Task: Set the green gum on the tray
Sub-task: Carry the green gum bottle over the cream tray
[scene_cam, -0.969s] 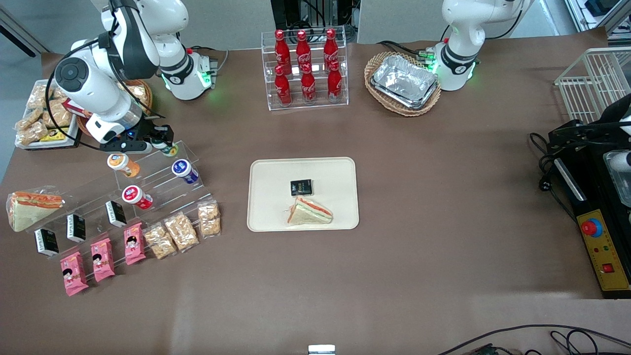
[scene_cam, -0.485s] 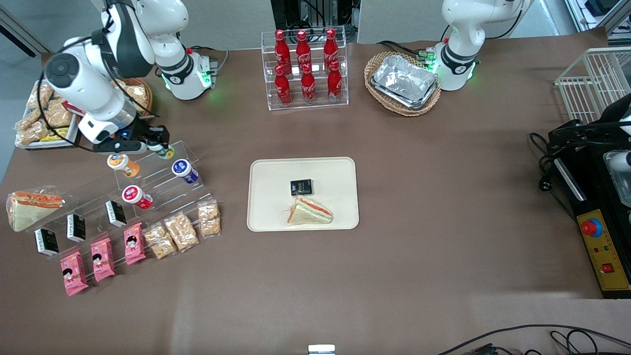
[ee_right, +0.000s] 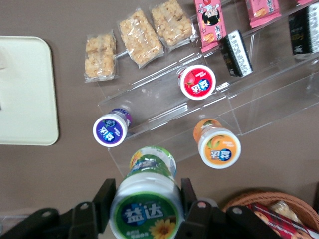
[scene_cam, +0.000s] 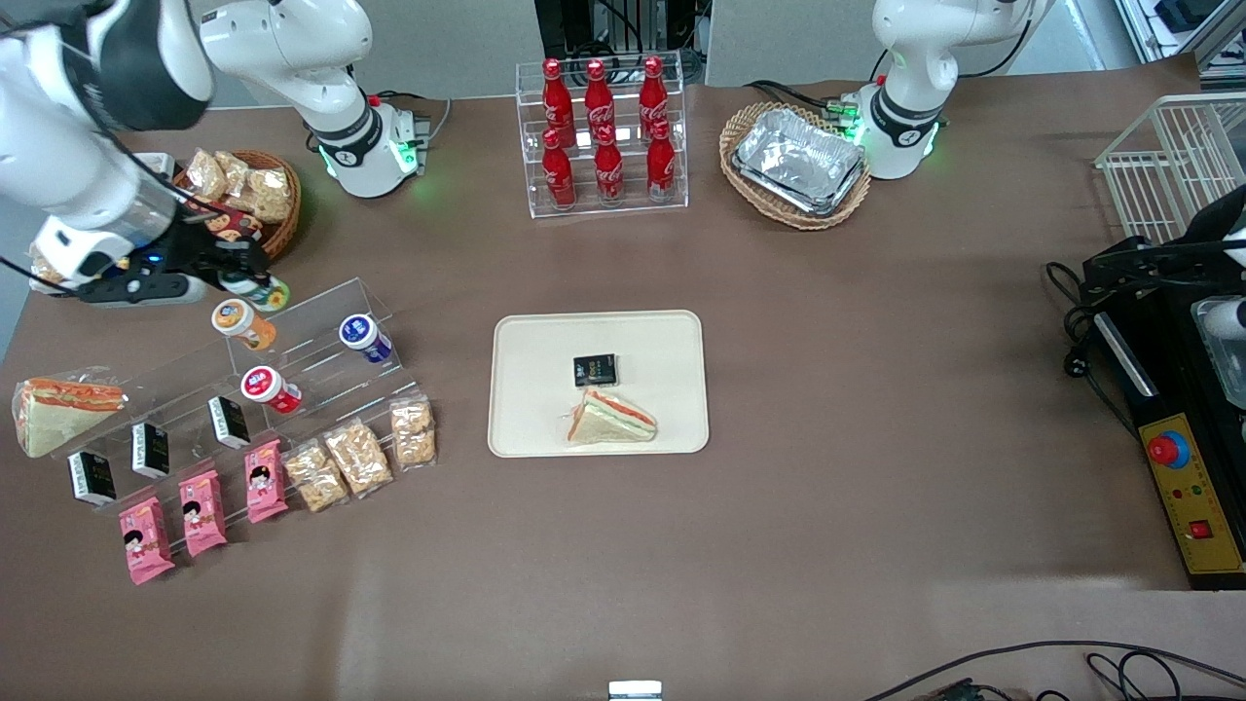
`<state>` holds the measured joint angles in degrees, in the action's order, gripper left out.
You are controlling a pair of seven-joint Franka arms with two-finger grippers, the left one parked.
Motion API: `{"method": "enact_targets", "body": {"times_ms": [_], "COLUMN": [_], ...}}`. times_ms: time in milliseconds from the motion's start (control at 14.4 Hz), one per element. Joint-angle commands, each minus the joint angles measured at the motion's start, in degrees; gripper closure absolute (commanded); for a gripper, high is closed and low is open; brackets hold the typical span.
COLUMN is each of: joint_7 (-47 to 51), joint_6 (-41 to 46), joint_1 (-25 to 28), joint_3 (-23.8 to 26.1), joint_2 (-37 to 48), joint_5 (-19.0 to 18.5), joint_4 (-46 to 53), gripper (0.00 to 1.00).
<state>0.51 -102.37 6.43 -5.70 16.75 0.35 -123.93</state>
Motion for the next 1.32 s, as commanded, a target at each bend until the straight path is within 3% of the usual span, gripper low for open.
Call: {"method": "enact_targets", "body": {"times_ms": [0, 277, 485, 692, 900, 1246], "joint_7": [-1.2, -1.1, 1.9, 9.2, 21.7, 28.0], "joint_6": [10.6, 20.4, 21.2, 20.5, 14.8, -2.4], "joint_1": [-0.2, -0.2, 0.7, 5.1, 11.9, 19.7], "joint_3": [0.0, 0.0, 0.7, 1.7, 3.8, 4.0], "joint_2": [-7.9, -13.0, -12.8, -12.4, -12.9, -12.4], "joint_5": [0.8, 3.3, 4.7, 5.3, 6.0, 6.1], "joint_4": [15.4, 28.4, 28.5, 26.8, 24.1, 10.1], "gripper": [0.70, 0.70, 0.70, 0.70, 0.70, 0.70]}}
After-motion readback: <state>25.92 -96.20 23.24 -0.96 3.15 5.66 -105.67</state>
